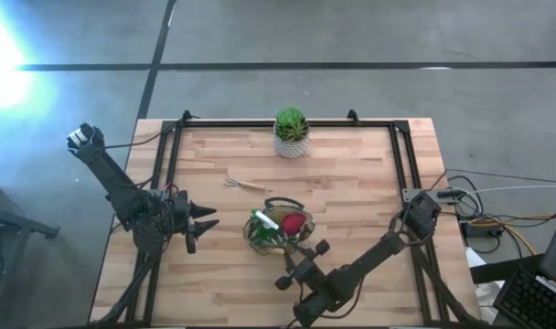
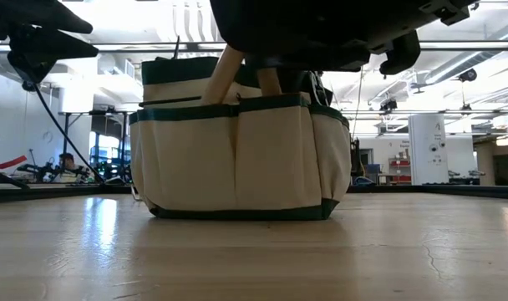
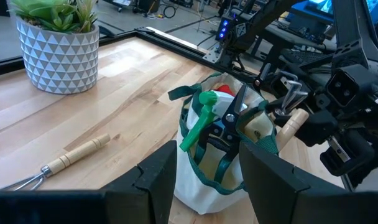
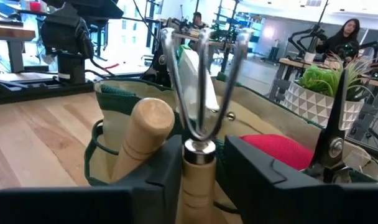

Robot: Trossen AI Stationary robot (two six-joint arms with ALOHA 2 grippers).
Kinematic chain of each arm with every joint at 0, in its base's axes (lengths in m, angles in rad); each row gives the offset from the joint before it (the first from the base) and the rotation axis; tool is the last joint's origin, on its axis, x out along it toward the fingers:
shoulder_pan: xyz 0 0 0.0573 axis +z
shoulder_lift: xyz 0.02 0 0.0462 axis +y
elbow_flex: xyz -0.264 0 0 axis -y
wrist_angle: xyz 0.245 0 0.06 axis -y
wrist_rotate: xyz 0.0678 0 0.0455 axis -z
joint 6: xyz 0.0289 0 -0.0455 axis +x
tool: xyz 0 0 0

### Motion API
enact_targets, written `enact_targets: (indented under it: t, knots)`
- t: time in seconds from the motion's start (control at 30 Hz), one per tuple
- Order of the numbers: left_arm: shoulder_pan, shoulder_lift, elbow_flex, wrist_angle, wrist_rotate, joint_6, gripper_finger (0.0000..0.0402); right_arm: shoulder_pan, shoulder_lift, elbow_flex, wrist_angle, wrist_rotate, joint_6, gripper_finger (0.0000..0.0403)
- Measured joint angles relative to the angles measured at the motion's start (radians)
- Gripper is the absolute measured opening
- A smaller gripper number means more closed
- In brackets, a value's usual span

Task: Pick & Place Garden tools in Gardening bag
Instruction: Put the right light brown hand rake into the white gardening bag, then put the light brown hand rake into the white gardening bag

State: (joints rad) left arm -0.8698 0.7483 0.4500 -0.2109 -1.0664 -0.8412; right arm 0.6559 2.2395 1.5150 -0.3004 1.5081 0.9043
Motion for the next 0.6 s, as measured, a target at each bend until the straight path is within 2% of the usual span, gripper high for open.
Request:
enact_targets:
  t: [0.2,0.47,0.6]
  knots:
    - [0.000,0.000,0.000,0.000,0.000,0.000,0.0177,-0.001,-0.004,0.000,0.000,-0.049,-0.044,0.0132]
    - [0.000,0.000,0.000,0.000,0.000,0.000,0.0177,-0.002,-0.016,0.012,-0.006,-0.054,-0.096,0.0116]
    - [0.000,0.000,0.000,0.000,0.000,0.000,0.0177,-0.002,-0.035,0.018,-0.009,-0.091,-0.124,0.0111]
